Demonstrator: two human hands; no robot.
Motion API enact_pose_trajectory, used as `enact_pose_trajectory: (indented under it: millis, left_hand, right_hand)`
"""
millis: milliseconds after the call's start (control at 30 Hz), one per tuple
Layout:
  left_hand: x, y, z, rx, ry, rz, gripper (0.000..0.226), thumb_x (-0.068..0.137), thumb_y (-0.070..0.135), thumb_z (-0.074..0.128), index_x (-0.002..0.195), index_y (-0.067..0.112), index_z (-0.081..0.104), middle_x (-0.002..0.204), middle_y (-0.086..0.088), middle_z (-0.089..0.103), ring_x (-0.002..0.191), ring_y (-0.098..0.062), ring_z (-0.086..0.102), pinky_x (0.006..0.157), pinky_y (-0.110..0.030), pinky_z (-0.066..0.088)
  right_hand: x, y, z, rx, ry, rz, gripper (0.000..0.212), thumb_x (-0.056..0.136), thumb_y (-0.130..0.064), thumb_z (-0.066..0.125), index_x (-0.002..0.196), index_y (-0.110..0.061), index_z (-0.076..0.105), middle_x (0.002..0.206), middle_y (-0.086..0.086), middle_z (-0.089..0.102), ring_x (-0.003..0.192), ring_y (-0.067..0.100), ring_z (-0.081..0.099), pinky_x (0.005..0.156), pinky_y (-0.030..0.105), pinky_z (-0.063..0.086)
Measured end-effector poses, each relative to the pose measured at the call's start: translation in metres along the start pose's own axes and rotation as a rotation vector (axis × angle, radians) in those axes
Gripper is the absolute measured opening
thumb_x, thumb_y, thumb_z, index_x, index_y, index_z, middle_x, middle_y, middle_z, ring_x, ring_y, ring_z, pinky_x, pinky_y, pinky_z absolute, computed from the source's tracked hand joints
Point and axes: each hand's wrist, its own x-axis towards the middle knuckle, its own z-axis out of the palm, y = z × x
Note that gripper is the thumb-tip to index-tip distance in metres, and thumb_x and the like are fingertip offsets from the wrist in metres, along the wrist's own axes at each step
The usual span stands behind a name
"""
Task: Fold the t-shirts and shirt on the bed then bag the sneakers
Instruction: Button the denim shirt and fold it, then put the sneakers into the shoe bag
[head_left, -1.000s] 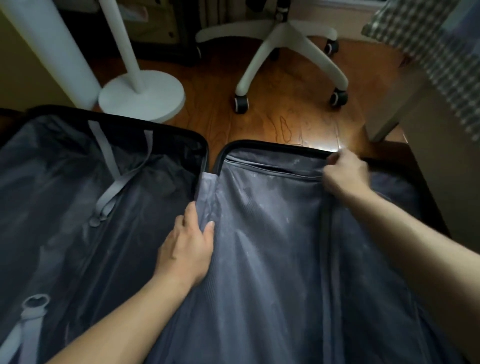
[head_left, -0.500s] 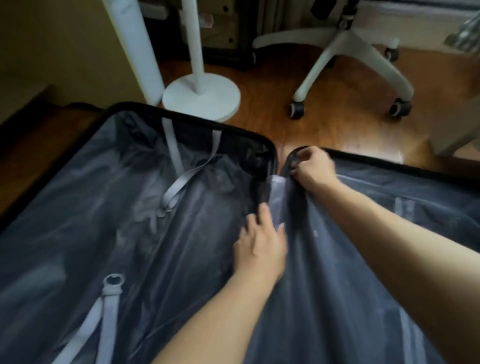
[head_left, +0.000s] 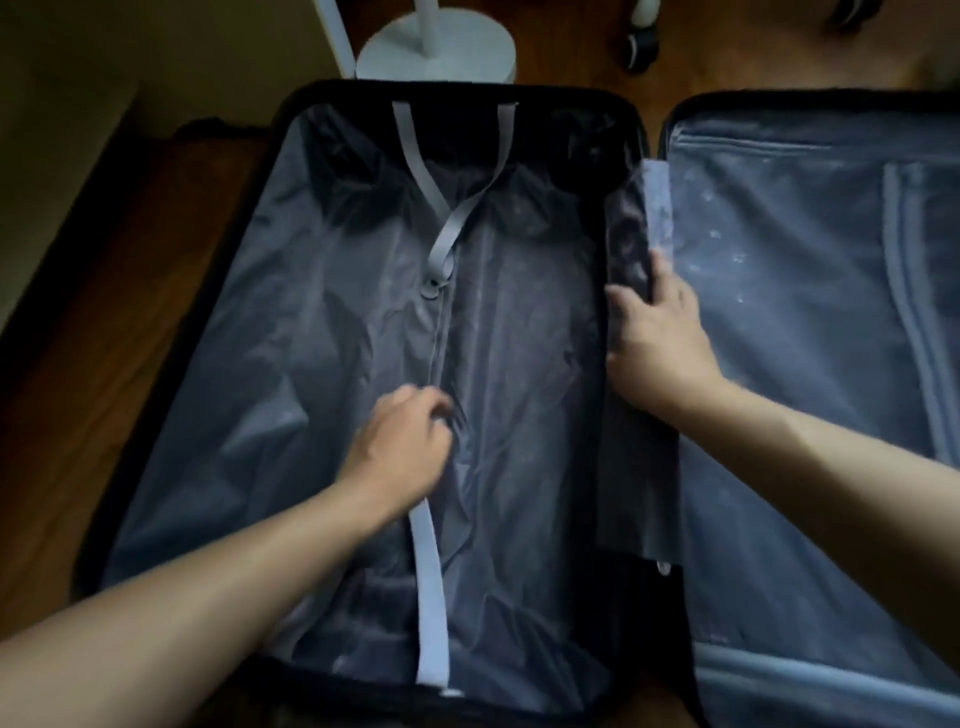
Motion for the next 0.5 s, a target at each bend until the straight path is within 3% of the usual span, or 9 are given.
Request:
enact_pose_trajectory:
  millis: [67, 133, 233, 367, 500]
  left_hand:
    - [-0.031, -0.039, -0.002, 0.162, -0.076, -0.137, 0.035, 0.095, 0.025, 0.052, 0.128, 0.019, 0.056, 0.130, -0.011, 0.050, 0.123, -0.034, 0.045, 0.104, -0.044, 0.042]
    - [-0.065, -0.062, -0.001, 0.253, -0.268, -0.271, 0.050, 0.097, 0.038, 0.049, 0.144, 0.024, 0.036, 0.146, -0.013, 0.032, 0.133, -0.038, 0.034, 0.110, -0.050, 0.037]
    - [-0.102, -0.075, -0.001, 0.301, -0.421, -0.242, 0.065, 0.100, 0.046, 0.045, 0.156, 0.033, 0.017, 0.160, -0.012, 0.009, 0.143, -0.040, 0.023, 0.113, -0.051, 0.034]
    - [-0.134, -0.047, -0.034, 0.357, -0.292, -0.143, 0.053, 0.101, 0.044, 0.044, 0.150, 0.027, 0.036, 0.159, -0.011, 0.022, 0.142, -0.036, 0.029, 0.112, -0.049, 0.033]
    - [-0.160, 0.057, -0.090, 0.267, -0.387, 0.061, 0.034, 0.099, 0.033, 0.047, 0.127, 0.019, 0.062, 0.138, -0.013, 0.058, 0.125, -0.034, 0.054, 0.100, -0.036, 0.046]
  right_hand:
    - [-0.033, -0.002, 0.004, -0.079, -0.034, -0.017, 0.064, 0.079, -0.015, 0.067, 0.140, -0.010, 0.050, 0.162, 0.033, 0.004, 0.141, 0.054, 0.022, 0.118, 0.049, 0.026]
    - [-0.074, -0.009, 0.001, -0.097, -0.060, -0.002, 0.061, 0.080, -0.012, 0.063, 0.140, -0.011, 0.051, 0.162, 0.034, 0.007, 0.139, 0.055, 0.028, 0.117, 0.050, 0.030]
    - [-0.133, -0.017, -0.002, -0.110, -0.139, -0.045, 0.060, 0.078, -0.010, 0.068, 0.137, -0.005, 0.057, 0.158, 0.039, 0.017, 0.136, 0.057, 0.037, 0.109, 0.055, 0.042]
    - [-0.198, -0.027, -0.041, -0.105, -0.367, 0.000, 0.067, 0.095, -0.036, 0.051, 0.156, -0.017, 0.033, 0.166, 0.021, 0.011, 0.146, 0.042, 0.031, 0.118, 0.038, 0.032]
    - [-0.256, -0.033, -0.122, -0.024, -0.356, 0.083, 0.067, 0.099, -0.034, 0.053, 0.159, -0.020, 0.025, 0.162, 0.012, 0.025, 0.144, 0.035, 0.035, 0.116, 0.040, 0.033]
